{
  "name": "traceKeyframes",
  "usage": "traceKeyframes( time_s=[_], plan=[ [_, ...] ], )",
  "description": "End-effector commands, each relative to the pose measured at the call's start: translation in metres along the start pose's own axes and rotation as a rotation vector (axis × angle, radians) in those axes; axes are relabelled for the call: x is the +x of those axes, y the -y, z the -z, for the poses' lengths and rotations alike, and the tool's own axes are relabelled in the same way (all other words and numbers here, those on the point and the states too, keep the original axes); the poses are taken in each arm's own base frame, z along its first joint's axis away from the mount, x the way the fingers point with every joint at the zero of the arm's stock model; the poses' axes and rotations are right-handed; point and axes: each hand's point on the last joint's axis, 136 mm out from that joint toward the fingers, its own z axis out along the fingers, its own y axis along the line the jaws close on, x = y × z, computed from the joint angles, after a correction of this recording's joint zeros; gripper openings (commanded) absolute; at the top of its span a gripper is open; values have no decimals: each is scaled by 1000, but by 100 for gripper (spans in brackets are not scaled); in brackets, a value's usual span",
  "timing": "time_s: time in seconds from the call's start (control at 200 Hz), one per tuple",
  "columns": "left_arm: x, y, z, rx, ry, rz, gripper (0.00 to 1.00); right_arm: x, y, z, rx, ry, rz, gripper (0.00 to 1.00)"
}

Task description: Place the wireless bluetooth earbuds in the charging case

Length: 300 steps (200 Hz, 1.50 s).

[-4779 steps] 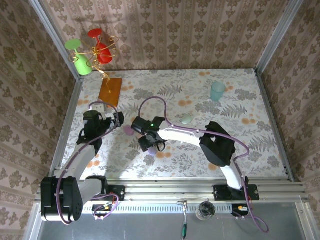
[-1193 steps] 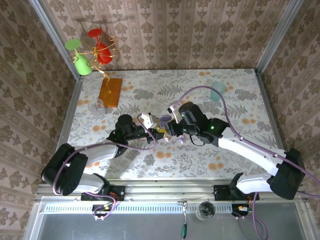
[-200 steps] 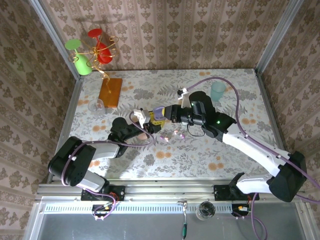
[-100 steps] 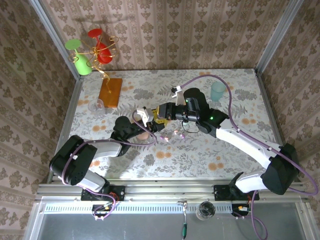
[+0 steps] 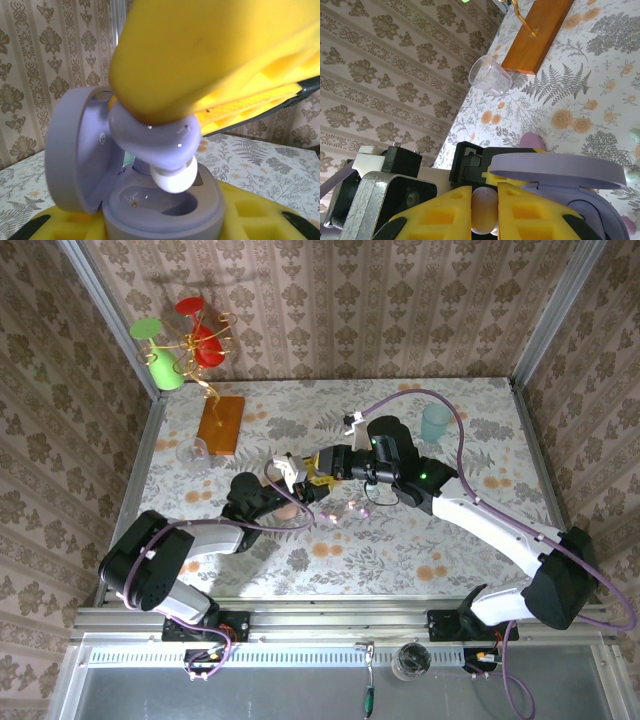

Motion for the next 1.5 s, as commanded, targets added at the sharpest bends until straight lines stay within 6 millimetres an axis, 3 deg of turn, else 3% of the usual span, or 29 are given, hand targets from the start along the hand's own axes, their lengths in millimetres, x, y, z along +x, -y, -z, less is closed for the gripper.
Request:
traceKeyframes(
  time_s=[0.0,0.325,0.395,1.05,1.085,1.495],
  plan=[
    [-23,-1,-5,4,65,-23,23,2,9,1,37,0,9,18],
    [-27,-5,-5,-14,74,-12,23,6,15,-4,45,-10,-3,18],
    [-27,-5,-5,-17,75,-13,23,12,24,-13,66,-34,-11,18],
    [-27,-6,0,-18,74,-10,23,6,33,-5,139,-9,2,29],
    [-27,-6,-1,-16,74,-9,23,0,24,4,116,13,13,29],
    [-16,-2,-2,19,48,-2,23,-5,-4,22,-16,53,34,35]
  ],
)
